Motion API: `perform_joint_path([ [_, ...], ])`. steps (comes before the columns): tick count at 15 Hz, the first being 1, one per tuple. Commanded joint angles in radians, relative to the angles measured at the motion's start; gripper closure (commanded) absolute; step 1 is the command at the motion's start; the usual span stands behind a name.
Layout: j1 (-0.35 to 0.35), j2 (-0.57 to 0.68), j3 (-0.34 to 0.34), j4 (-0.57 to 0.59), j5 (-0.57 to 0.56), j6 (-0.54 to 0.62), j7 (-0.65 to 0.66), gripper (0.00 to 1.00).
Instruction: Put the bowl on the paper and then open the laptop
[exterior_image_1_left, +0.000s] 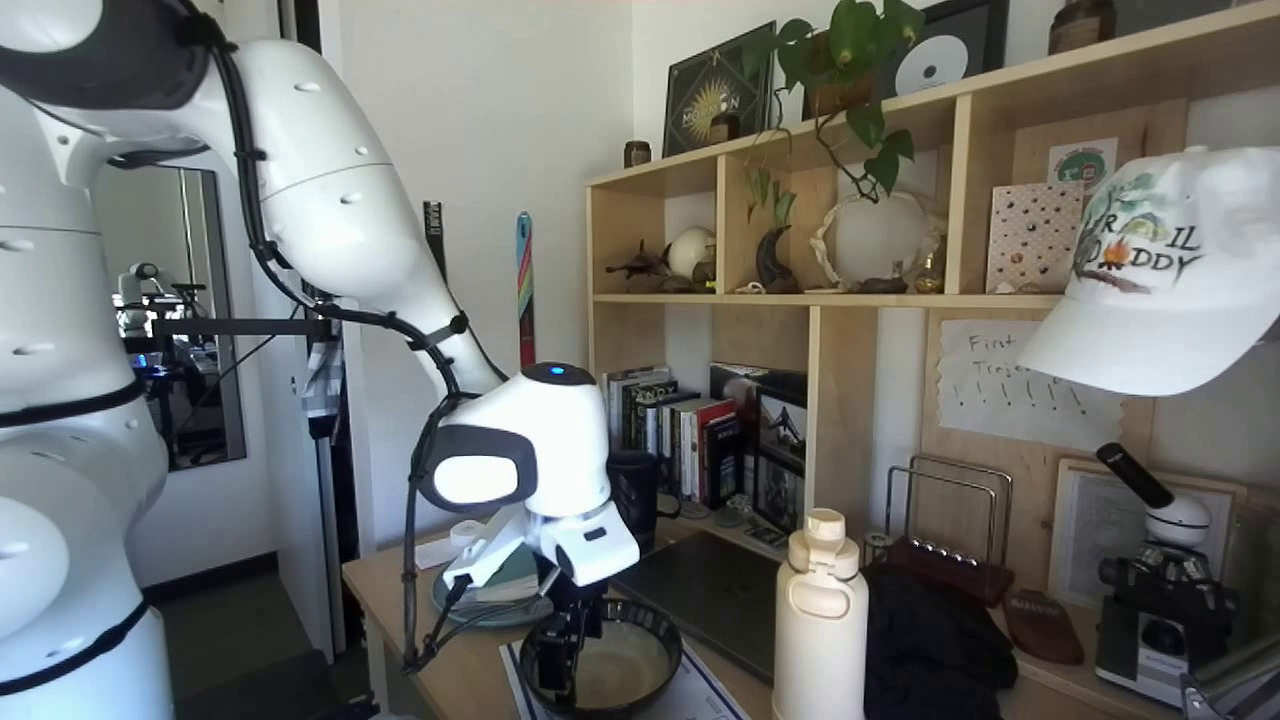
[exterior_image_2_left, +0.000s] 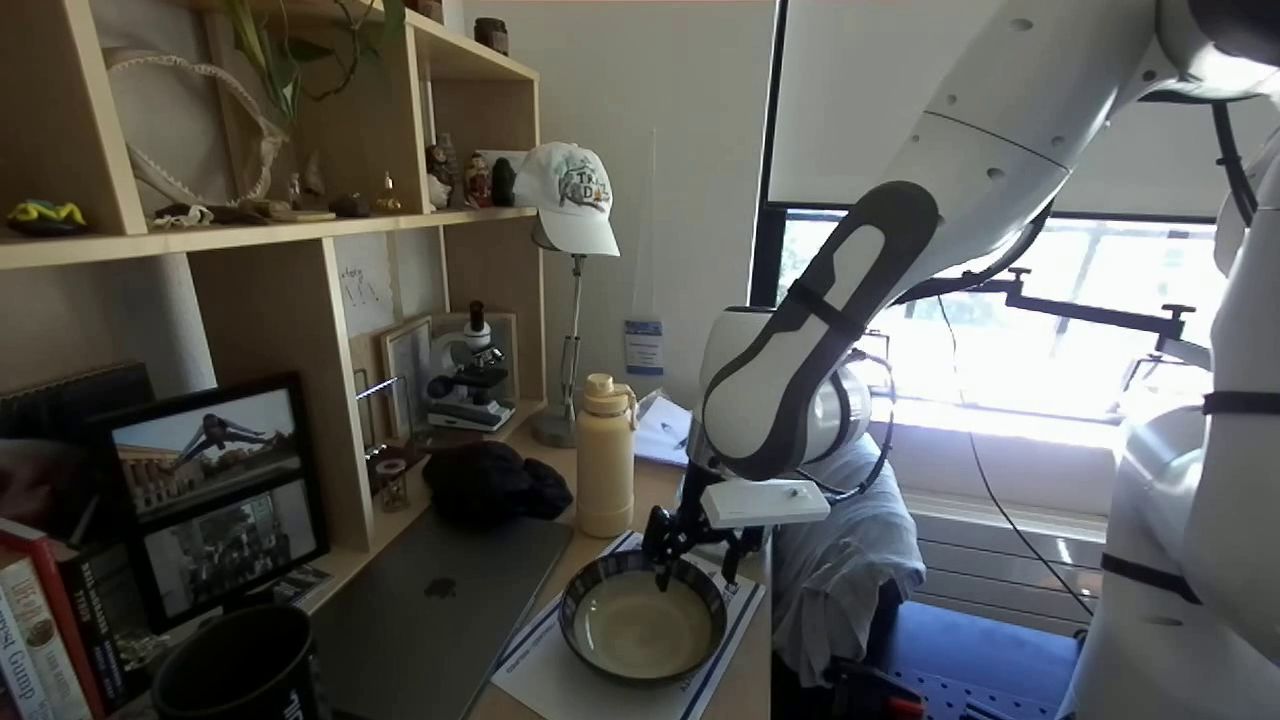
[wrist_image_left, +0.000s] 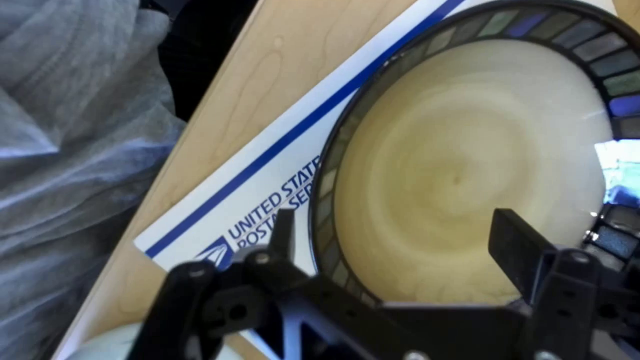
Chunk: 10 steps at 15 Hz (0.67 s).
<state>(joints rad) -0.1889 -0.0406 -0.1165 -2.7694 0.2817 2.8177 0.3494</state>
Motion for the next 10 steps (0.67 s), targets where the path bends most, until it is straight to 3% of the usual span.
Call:
perform_joint_path([
  [1, -0.007, -0.164, 0.014, -0.046, -0.228, -0.106, 0.17, 0.0],
  [3, -0.009, -0.228, 0.046, -0.014, -0.299, -0.206, 0.219, 0.0],
  [6, 0.021, -0.293, 0.098, 0.065, -0.278, -0.33, 0.202, 0.0],
  [10, 0.052, -0.269, 0.136, 0.193, -0.264, -0.336, 0.153, 0.0],
])
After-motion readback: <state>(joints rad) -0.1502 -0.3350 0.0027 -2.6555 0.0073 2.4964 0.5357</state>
